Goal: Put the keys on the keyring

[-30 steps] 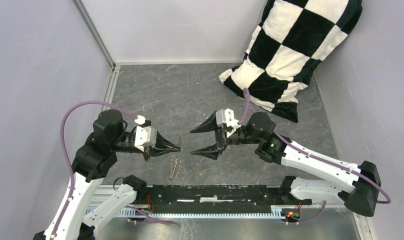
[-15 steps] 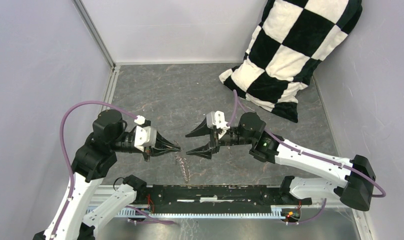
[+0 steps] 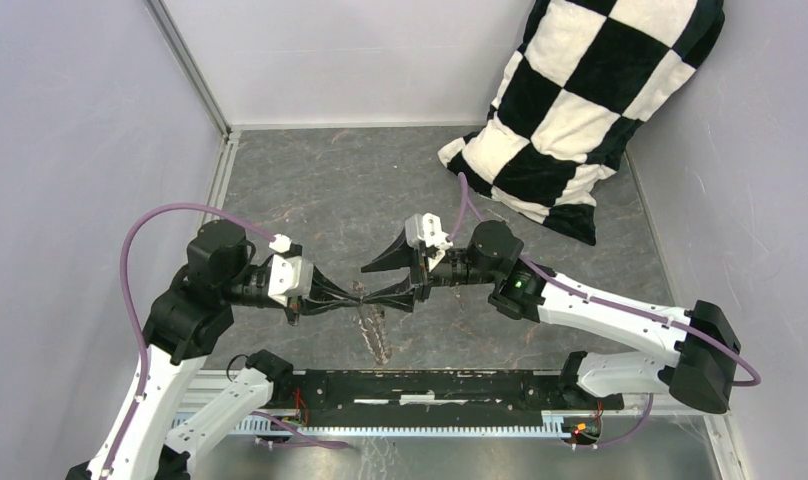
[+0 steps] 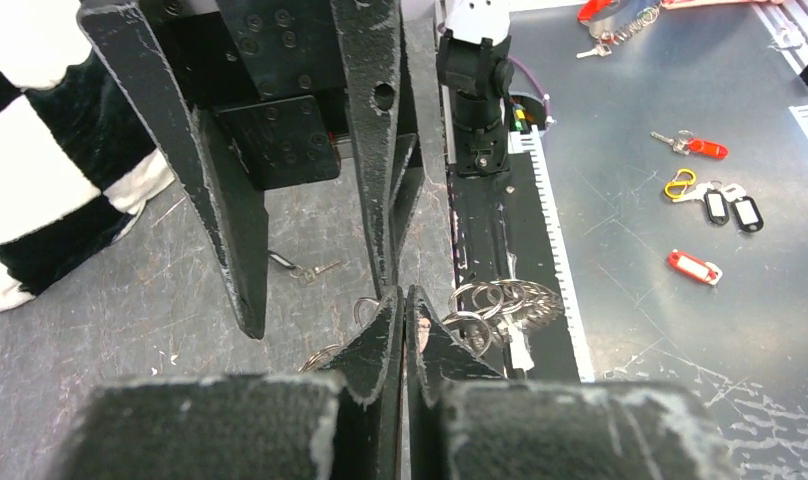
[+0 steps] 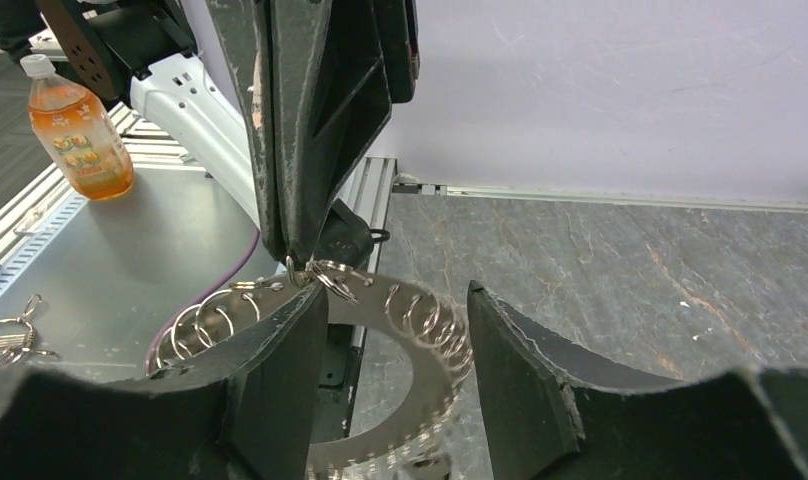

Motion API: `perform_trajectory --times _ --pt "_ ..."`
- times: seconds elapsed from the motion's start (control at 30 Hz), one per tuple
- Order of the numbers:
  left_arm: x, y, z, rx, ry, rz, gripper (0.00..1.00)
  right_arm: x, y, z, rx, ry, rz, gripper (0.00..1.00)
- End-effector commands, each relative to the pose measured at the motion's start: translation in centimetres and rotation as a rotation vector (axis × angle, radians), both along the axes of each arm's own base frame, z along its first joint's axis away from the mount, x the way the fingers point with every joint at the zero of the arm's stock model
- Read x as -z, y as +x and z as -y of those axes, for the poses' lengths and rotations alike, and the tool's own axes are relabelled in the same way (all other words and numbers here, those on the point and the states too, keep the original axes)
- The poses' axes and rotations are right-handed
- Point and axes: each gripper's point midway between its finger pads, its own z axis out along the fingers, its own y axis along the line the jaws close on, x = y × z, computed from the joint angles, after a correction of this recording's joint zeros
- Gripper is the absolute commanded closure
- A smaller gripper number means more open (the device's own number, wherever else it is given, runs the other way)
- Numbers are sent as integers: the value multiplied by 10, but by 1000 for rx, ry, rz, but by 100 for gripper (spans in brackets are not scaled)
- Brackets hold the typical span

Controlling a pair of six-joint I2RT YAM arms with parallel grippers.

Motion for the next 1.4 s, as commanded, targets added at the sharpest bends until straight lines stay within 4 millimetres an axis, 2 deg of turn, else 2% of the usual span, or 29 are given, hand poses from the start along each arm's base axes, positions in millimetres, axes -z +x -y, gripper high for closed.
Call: perform_trajectory --times 0.0,0.33,0.5,0.6,0.7,0.8,0.9,1.07,1.1,1.13,1.27,1.37 --pt "-16 -10 0 66 -30 91 98 -37 -1 -5 -9 106 23 41" --pt "-13 -14 -2 87 -17 101 98 -28 7 -17 1 78 -48 48" --pt "-14 -17 -2 96 -20 107 98 -19 24 -22 79 9 -80 51" --pt "-14 -17 -3 93 -20 111 98 -16 36 -16 168 -29 -77 49" --pt "-14 -17 -4 89 -20 117 98 -16 58 -1 320 -60 -71 45" --pt "-14 -17 -4 86 -20 121 98 -18 69 16 417 -80 -53 35" --pt "-14 -16 -4 78 -17 128 98 -29 61 28 411 -42 -15 22" --pt "-13 -13 -4 70 -16 130 98 -43 39 37 319 15 38 18" --pt "-13 -13 -4 66 -19 127 98 -44 34 38 299 23 43 13" --pt "-14 -12 -3 59 -23 125 98 -43 28 38 269 28 51 2" --pt "-20 -8 -2 37 -44 118 98 -39 12 38 205 49 63 2" --pt "-21 -6 -1 22 -49 95 98 -37 10 38 214 42 65 2"
